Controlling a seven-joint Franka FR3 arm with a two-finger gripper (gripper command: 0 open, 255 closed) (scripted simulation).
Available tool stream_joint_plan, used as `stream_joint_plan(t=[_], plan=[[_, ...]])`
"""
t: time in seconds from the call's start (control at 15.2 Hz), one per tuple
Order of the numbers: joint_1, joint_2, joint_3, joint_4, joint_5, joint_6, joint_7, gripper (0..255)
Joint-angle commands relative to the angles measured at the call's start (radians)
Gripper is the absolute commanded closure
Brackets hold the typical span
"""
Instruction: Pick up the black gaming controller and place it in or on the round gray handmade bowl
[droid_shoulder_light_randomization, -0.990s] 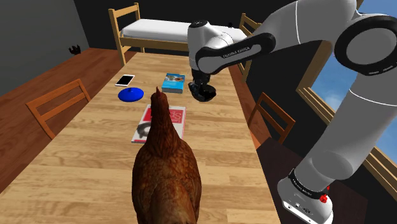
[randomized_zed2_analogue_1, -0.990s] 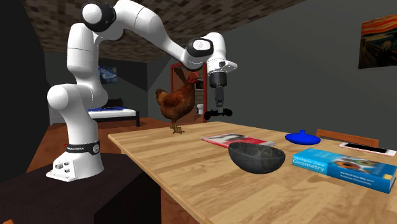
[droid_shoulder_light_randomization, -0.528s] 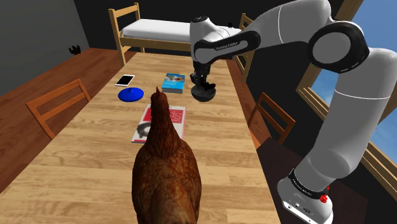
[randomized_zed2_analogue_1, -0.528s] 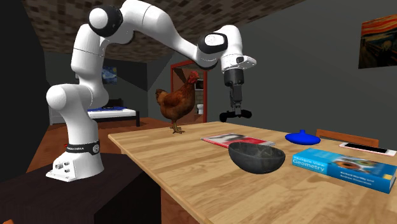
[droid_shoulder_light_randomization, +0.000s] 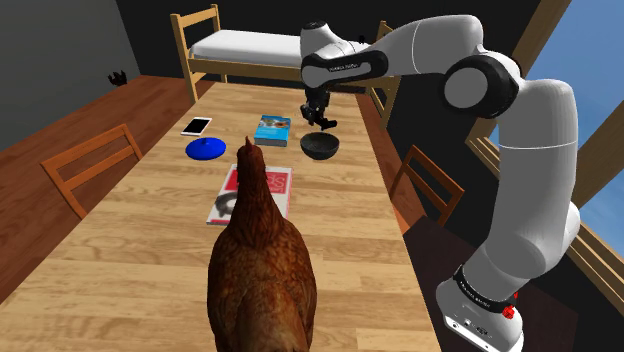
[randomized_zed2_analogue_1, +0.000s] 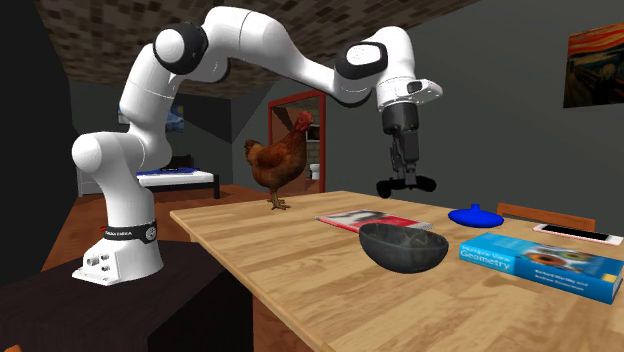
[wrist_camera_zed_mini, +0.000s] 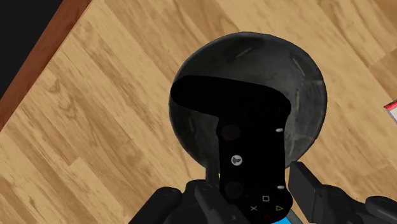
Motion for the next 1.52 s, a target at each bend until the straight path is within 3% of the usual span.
stream_joint_plan(t=[0.0, 0.86, 1.32, 1.39, 1.45], plan=[[-0.004, 0.016, -0.003, 0.007, -0.002, 0.011, -0.004, 255], [-0.004, 0.068, -0.014, -0.088, -0.027, 0.152, 0.04, 255], [-0.004, 0.068, -0.014, -0.088, -0.027, 0.152, 0.04, 255], [-0.004, 0.068, -0.014, -0.088, -0.027, 0.152, 0.04, 0], [-0.004, 0.068, -0.014, -0.088, -0.027, 0.152, 0.04, 0]])
